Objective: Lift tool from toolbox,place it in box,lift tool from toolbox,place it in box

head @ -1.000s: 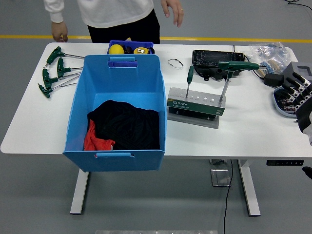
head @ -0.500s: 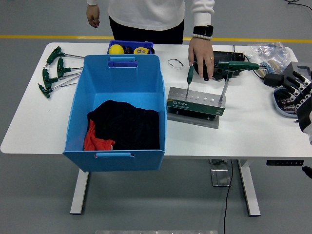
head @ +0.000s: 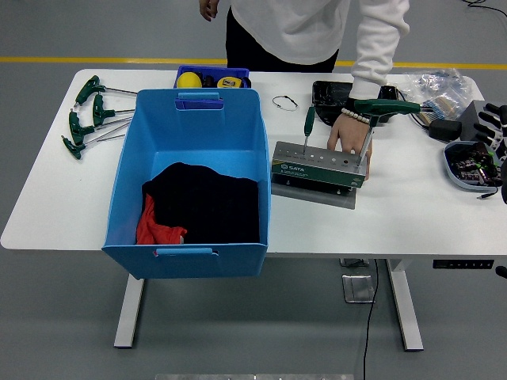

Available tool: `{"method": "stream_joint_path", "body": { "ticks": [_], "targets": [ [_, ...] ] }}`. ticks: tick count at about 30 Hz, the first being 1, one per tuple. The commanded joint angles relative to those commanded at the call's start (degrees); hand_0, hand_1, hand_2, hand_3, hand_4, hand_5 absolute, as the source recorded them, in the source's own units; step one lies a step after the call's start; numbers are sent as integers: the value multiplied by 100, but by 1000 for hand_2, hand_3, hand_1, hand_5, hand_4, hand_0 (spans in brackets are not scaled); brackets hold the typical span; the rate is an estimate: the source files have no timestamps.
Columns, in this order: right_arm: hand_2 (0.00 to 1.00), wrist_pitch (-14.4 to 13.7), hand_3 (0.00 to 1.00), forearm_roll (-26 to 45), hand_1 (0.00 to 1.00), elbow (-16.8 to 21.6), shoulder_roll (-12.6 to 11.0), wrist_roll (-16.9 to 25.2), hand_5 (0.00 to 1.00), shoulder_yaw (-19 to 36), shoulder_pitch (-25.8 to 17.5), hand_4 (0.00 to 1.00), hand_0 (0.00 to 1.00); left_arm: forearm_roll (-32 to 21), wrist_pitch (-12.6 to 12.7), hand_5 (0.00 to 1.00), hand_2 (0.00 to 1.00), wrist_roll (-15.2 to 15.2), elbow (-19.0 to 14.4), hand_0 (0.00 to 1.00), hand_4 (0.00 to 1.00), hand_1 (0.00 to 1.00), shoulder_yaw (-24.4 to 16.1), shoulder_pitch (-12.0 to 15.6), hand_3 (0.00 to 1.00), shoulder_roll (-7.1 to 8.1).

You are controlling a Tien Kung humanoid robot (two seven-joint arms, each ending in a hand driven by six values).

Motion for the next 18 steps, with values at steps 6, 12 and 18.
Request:
{"method": "stream_joint_path", "body": {
  "ticks": [6, 12, 18],
  "targets": [
    [896, -333, 973, -1415, 846, 178, -420, 287, 743, -316, 279, 998, 891, -17, -13, 791, 519, -6, 0, 506, 800, 481, 22, -18, 751, 11],
    [971, -429, 998, -2551, 915, 54, -972, 392, 643, -823, 776, 998, 963, -8, -10, 790, 515, -4, 0, 503, 800, 478, -4, -33, 751, 12],
    [968, -482, 998, -3471, 930, -280, -1446, 448, 525, -1681, 1461, 998, 982, -19, -6, 792, 515, 3, 0, 496, 802, 477, 9, -56, 751, 13]
  ]
}}
